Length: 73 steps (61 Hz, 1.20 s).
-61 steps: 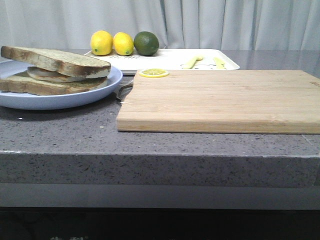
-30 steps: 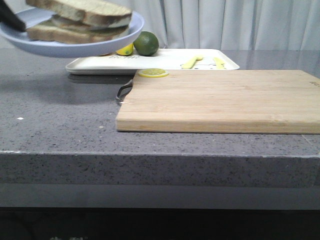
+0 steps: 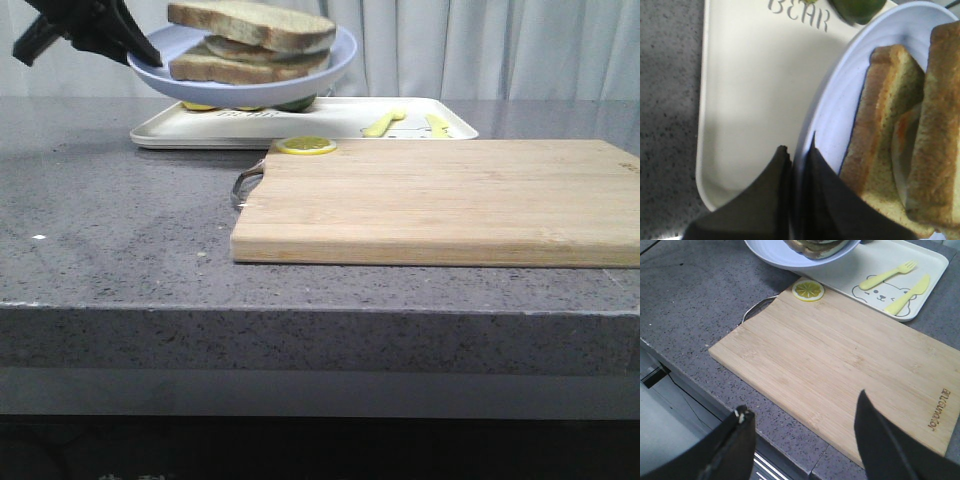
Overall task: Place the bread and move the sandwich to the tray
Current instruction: 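Lift the blue plate with the left gripper and carry it onto the white tray, then release the plate and raise the left gripper away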
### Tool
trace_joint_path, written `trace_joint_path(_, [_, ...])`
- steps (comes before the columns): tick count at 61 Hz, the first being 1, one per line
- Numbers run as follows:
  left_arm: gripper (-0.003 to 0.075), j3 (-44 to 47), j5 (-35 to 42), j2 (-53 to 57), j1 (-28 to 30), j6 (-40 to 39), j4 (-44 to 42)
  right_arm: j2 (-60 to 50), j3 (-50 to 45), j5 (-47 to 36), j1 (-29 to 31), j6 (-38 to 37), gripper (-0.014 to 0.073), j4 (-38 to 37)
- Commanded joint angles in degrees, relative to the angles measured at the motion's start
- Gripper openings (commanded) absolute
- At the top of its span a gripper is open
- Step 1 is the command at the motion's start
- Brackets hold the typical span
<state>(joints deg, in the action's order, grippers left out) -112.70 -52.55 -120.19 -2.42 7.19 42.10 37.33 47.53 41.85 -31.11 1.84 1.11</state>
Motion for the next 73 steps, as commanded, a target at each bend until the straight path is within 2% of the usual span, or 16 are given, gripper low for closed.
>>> trace_joint_path(1, [-0.0017, -6.66, 2.71, 0.46, -0.63, -4.68, 1.45, -0.11, 1.34, -3.78, 0.08, 0.27, 0.0454, -0.47])
trace_joint_path(12, [-0.0015, -11.22, 2.53, -3.98, -0.63, -6.0, 1.46, -0.11, 1.34, -3.78, 0.08, 0.27, 0.0454, -0.47])
trace_joint_path(18, [0.0027, -11.39, 2.26, -4.67, -0.63, -6.0, 1.46, -0.11, 1.34, -3.78, 0.08, 0.27, 0.0454, -0.47])
trace_joint_path(31, [0.034, -11.39, 1.99, -4.81, -0.53, -6.0, 1.36, -0.11, 1.34, -3.78, 0.08, 0.27, 0.0454, -0.47])
trace_joint_path(37, [0.0428, -11.59, 0.09, -4.68, 0.29, -5.87, 1.36, -0.11, 1.34, -3.78, 0.08, 0.27, 0.0454, -0.47])
trace_joint_path(53, [0.0432, -11.59, -5.35, 0.35, 3.47, -0.63, 0.11, -0.11, 1.34, -3.78, 0.08, 0.27, 0.0454, -0.47])
trace_joint_path(64, [0.0432, -11.25, -7.42, 8.62, 3.36, 1.77, -8.41, -0.11, 1.34, -3.78, 0.08, 0.27, 0.0454, -0.47])
trace_joint_path(73, [0.0432, -8.13, -6.78, 17.0, 2.76, 2.45, -11.65, -0.11, 1.34, -3.78, 0.08, 0.27, 0.0454, -0.47])
